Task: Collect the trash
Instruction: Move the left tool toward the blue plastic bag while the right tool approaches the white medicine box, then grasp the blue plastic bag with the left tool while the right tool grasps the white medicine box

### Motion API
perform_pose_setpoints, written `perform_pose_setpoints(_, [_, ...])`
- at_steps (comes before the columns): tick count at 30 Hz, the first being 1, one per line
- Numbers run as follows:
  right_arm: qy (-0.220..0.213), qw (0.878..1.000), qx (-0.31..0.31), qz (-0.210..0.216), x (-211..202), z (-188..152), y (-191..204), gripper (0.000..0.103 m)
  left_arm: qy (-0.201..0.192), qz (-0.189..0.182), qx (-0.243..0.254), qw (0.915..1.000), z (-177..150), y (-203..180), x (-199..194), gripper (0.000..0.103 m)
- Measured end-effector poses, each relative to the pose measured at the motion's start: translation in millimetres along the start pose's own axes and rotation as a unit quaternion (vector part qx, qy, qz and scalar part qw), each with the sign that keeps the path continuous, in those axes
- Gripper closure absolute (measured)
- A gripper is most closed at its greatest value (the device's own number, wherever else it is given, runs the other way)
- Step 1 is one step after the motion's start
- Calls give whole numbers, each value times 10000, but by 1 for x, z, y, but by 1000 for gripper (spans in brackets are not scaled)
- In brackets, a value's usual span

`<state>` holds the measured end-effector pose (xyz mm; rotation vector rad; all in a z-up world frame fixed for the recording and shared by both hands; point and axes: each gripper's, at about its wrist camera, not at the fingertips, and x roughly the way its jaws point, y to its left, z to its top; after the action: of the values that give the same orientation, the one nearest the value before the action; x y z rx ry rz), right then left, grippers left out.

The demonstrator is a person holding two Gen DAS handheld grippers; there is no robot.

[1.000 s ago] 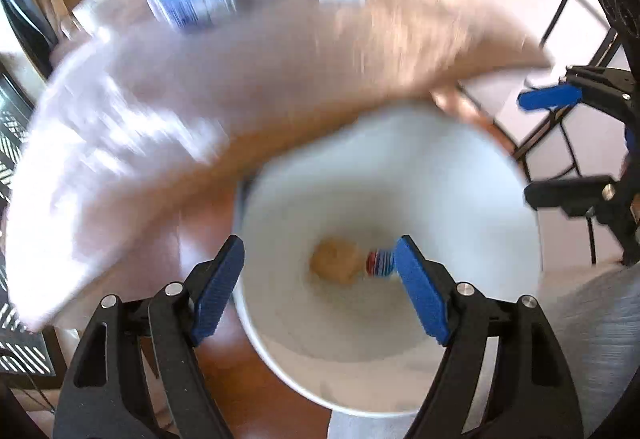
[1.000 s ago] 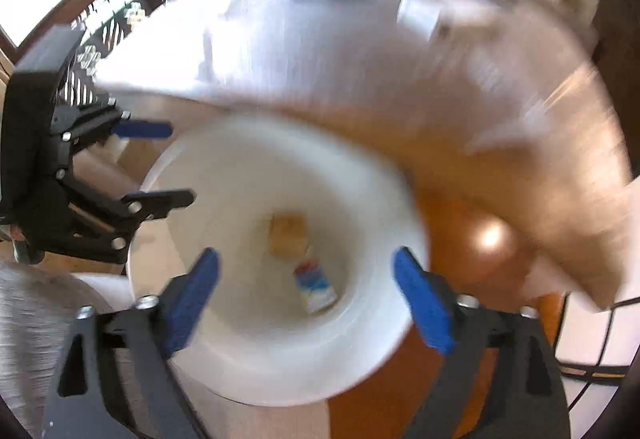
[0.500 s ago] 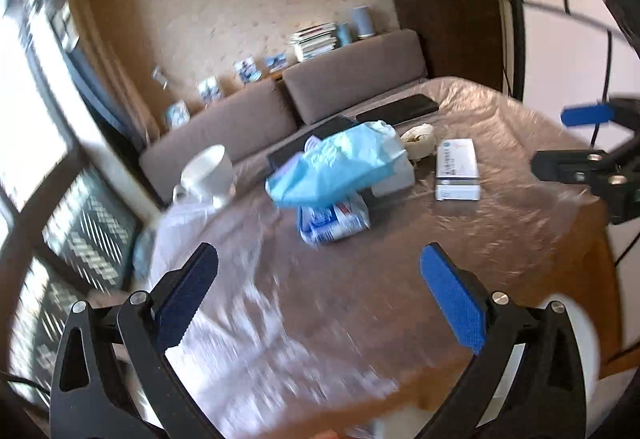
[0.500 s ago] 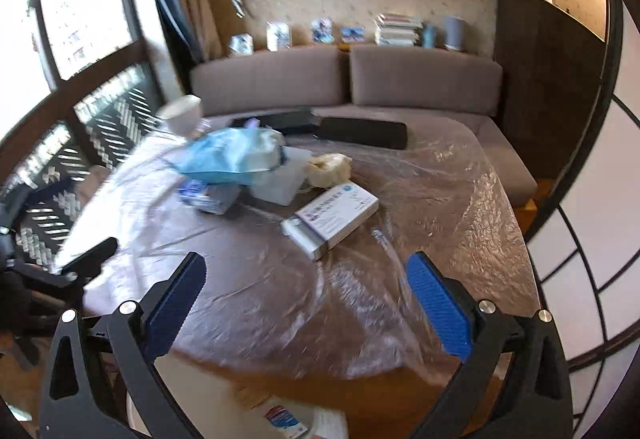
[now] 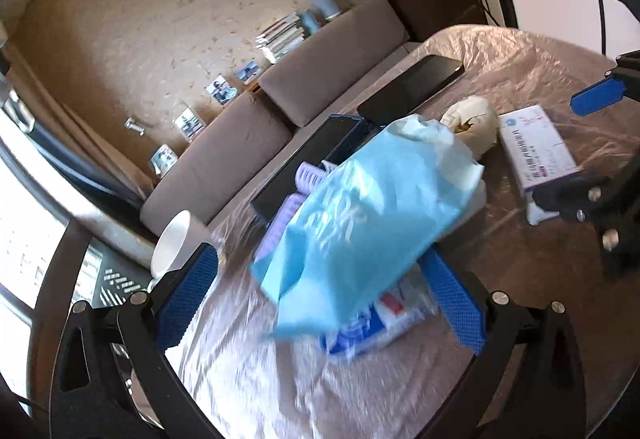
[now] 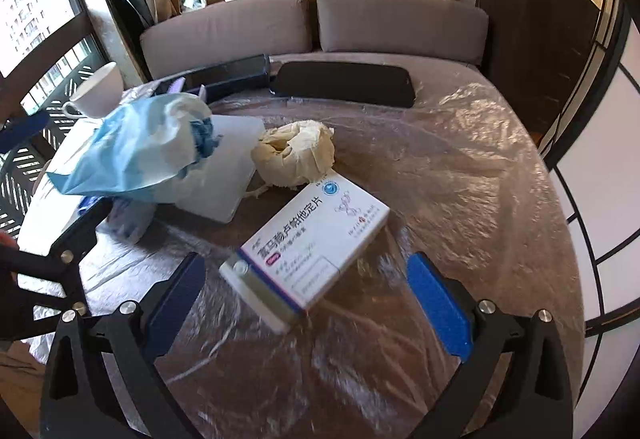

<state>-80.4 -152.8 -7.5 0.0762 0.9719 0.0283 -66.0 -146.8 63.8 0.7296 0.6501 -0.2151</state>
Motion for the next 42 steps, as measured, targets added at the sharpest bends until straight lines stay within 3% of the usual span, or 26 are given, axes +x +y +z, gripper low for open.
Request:
perform_pose_setpoints(8, [155,9998,137,-24,24,9,-1,8,20,-190,624,9979,7,-17,26,1])
perform_pose_setpoints(13, [60,9999,-69,-142,24,10,5,23,156,-565,543,9968,7,-18,36,2])
perform_pose_setpoints(16, [17,9999,-73,-106,21,8,4,32,216,-789,421,9958,8,-14,39,13])
perform_pose_setpoints(18, [12,10000,-73,-50,19,7,3,39,228,-997,274,9944,7,-10,39,28])
perform_pose_setpoints(21, [23,10000,-60,53,15,4,-1,46,297,-1200,-47,9923,7,0,40,43])
perform_pose_setpoints(23, [41,9999,-24,143,13,3,-4,48,301,-1304,-224,9907,7,3,39,47])
perform_pose_setpoints(24, [49,9998,-14,172,12,2,-5,48,304,-1366,-311,9897,7,6,38,55])
perform_pose_setpoints(25, [54,9998,-1,193,11,2,-6,48,314,-1395,-355,9891,7,8,38,57])
perform_pose_setpoints(42, [-116,9988,6,472,-23,-5,-12,49,-17,-1475,-1376,9794,3,31,-11,58])
